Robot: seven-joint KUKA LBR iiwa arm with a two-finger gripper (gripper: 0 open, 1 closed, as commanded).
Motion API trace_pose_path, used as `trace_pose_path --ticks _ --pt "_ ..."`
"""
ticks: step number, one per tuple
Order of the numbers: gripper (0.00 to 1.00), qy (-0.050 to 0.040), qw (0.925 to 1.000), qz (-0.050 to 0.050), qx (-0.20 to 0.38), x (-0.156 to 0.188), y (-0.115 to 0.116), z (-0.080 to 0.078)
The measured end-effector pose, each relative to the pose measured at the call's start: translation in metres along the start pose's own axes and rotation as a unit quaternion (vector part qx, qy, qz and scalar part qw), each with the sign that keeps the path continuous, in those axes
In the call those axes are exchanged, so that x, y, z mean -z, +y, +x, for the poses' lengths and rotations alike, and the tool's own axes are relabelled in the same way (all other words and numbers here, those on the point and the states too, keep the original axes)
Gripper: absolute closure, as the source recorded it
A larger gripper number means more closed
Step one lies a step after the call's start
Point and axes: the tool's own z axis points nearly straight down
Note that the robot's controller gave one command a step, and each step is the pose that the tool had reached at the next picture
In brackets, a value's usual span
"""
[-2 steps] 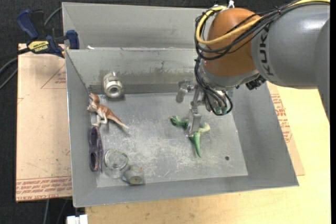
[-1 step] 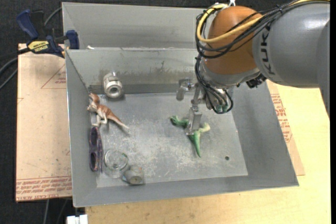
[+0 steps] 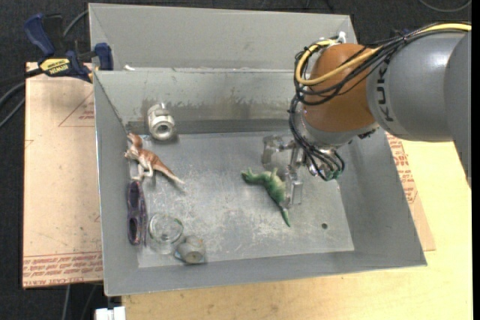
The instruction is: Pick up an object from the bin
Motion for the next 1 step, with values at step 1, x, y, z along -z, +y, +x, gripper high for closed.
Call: trace_pose_path --ticks 1 --pt "0.0 0.0021 1.0 0.0 0.003 -0.0134 -0.0078 0.0029"
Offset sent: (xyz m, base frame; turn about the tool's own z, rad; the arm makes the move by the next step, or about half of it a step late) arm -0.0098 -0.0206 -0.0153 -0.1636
